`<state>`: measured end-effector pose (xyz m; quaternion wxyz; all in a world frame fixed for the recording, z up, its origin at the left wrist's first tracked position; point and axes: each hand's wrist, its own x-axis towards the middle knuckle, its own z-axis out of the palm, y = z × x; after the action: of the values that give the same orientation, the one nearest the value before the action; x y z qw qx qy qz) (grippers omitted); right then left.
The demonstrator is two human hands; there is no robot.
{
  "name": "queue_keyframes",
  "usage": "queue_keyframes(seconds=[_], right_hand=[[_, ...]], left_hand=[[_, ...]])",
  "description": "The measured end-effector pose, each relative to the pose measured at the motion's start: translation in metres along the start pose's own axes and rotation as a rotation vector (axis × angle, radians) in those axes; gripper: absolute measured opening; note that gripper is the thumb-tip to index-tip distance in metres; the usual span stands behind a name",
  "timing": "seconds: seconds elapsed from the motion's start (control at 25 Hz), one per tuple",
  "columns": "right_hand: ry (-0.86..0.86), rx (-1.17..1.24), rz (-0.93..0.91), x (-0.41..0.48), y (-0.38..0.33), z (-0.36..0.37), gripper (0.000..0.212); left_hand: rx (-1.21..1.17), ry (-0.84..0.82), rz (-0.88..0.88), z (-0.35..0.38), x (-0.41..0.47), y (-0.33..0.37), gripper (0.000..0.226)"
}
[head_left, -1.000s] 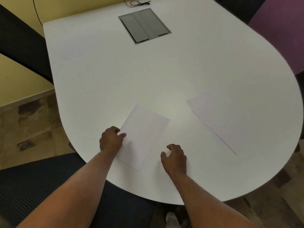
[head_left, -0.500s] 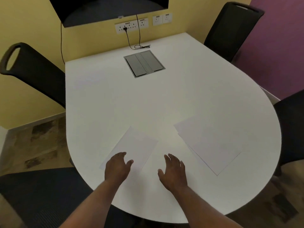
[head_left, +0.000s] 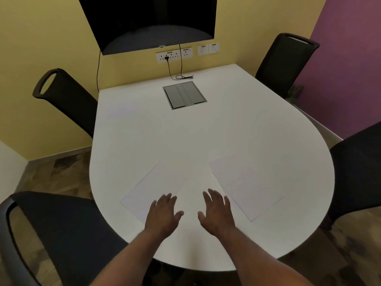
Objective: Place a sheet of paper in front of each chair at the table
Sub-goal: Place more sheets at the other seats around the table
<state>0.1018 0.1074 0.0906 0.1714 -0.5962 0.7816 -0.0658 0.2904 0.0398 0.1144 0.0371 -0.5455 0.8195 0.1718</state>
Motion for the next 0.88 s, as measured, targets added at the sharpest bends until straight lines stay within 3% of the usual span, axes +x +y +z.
queue_keyframes(seconds=[0.52, 0.88], right_hand=[[0.024, -0.084, -0.087, -0.076, 0.086, -0.055, 0.074], [0.015, -0.034, -0.124, -0.019, 0.183, -0.088, 0.072]], left_hand=[[-0.03, 0.013, -0.03, 0.043, -0.085, 0.101, 0.068], [-0.035, -0.018, -0.112, 0.067, -0.037, 0.185, 0.068]])
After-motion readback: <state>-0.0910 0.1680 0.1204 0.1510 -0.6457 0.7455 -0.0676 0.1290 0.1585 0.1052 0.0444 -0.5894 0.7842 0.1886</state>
